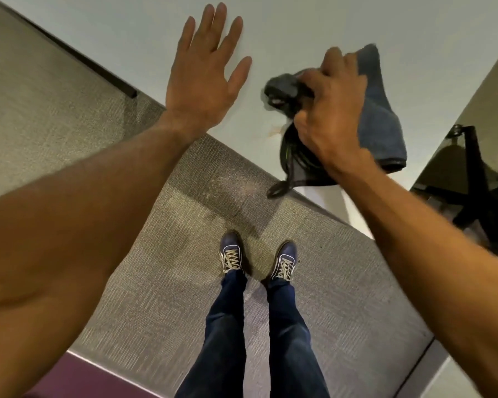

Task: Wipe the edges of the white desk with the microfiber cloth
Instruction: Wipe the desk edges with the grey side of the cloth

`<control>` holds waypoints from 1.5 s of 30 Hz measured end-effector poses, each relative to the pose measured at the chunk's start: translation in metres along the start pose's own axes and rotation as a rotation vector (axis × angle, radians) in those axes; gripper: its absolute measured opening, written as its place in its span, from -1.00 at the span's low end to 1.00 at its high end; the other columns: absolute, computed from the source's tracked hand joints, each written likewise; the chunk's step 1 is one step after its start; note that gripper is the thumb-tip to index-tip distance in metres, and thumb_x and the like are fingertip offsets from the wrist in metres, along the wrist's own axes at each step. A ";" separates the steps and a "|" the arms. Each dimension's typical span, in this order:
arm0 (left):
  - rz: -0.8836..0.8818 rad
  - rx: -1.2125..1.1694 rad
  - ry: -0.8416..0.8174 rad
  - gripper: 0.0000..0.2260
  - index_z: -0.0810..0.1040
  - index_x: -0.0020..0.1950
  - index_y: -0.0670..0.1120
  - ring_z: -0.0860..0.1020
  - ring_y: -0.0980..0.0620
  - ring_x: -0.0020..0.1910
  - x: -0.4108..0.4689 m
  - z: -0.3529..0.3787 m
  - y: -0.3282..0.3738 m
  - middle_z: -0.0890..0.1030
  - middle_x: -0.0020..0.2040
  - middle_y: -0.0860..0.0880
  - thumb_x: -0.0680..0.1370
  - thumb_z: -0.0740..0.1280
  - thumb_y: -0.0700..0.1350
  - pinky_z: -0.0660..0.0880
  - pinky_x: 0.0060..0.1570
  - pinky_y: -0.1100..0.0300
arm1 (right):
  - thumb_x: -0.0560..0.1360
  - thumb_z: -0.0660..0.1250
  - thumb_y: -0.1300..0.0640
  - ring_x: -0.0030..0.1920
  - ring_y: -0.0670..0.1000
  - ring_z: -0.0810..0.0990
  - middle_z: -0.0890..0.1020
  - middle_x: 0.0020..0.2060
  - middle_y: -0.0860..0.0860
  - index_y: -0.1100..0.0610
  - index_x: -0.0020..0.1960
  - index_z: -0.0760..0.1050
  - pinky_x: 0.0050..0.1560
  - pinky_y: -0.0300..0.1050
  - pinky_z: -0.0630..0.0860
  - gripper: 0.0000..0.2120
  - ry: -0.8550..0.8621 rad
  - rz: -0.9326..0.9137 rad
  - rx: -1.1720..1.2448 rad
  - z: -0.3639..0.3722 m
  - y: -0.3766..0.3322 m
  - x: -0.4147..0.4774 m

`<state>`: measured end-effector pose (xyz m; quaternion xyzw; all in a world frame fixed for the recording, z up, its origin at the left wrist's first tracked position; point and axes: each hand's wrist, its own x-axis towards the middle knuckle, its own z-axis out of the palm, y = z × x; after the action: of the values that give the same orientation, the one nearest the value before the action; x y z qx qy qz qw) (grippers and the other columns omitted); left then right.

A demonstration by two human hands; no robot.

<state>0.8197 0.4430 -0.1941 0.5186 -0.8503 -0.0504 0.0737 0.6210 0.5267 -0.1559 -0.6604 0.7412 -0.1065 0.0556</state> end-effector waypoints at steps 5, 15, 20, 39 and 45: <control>0.005 0.000 -0.005 -0.44 0.14 0.65 -0.03 0.04 -0.03 0.64 0.000 -0.001 -0.001 0.12 0.65 -0.10 0.72 -0.10 0.22 -0.02 0.61 -0.03 | 0.30 0.33 0.28 -0.09 0.23 0.57 0.62 -0.09 0.17 0.21 -0.04 0.67 -0.18 0.02 0.29 -0.73 -0.053 -0.335 0.087 0.004 -0.037 -0.064; 0.000 0.034 -0.030 -0.45 0.05 0.66 -0.03 -0.01 -0.06 0.65 0.001 0.001 0.002 0.04 0.66 -0.11 0.73 -0.13 0.20 -0.08 0.61 -0.05 | 0.30 0.26 0.27 -0.17 0.21 0.52 0.59 -0.16 0.21 0.24 0.03 0.68 -0.21 0.08 0.37 -0.64 -0.082 -0.458 0.064 -0.010 0.027 -0.069; -0.005 0.054 -0.053 -0.43 0.03 0.67 -0.02 -0.02 -0.06 0.65 0.001 -0.001 0.002 0.03 0.67 -0.11 0.72 -0.16 0.22 -0.04 0.61 -0.07 | 0.35 0.30 0.27 -0.12 0.25 0.57 0.60 -0.13 0.19 0.23 -0.03 0.66 -0.17 0.11 0.42 -0.76 -0.076 -0.420 0.033 0.000 -0.017 -0.022; -0.009 0.070 -0.097 -0.42 0.01 0.67 -0.04 -0.05 -0.04 0.65 0.000 -0.008 0.005 0.01 0.67 -0.11 0.72 -0.20 0.21 -0.06 0.60 -0.04 | 0.37 0.26 0.25 -0.17 0.22 0.57 0.60 -0.17 0.18 0.23 -0.05 0.67 -0.18 0.07 0.37 -0.75 -0.076 -0.448 0.004 -0.012 0.002 -0.045; -0.006 0.062 -0.073 -0.42 0.08 0.66 -0.03 0.00 -0.01 0.65 0.001 -0.008 0.002 0.07 0.66 -0.10 0.72 -0.17 0.22 -0.03 0.60 -0.03 | 0.38 0.25 0.22 -0.09 0.23 0.56 0.59 -0.11 0.16 0.20 0.01 0.67 -0.14 0.07 0.34 -0.71 -0.101 -0.394 -0.002 -0.009 0.000 -0.047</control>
<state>0.8188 0.4432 -0.1858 0.5211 -0.8520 -0.0434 0.0262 0.6250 0.5743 -0.1495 -0.7971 0.5942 -0.0812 0.0702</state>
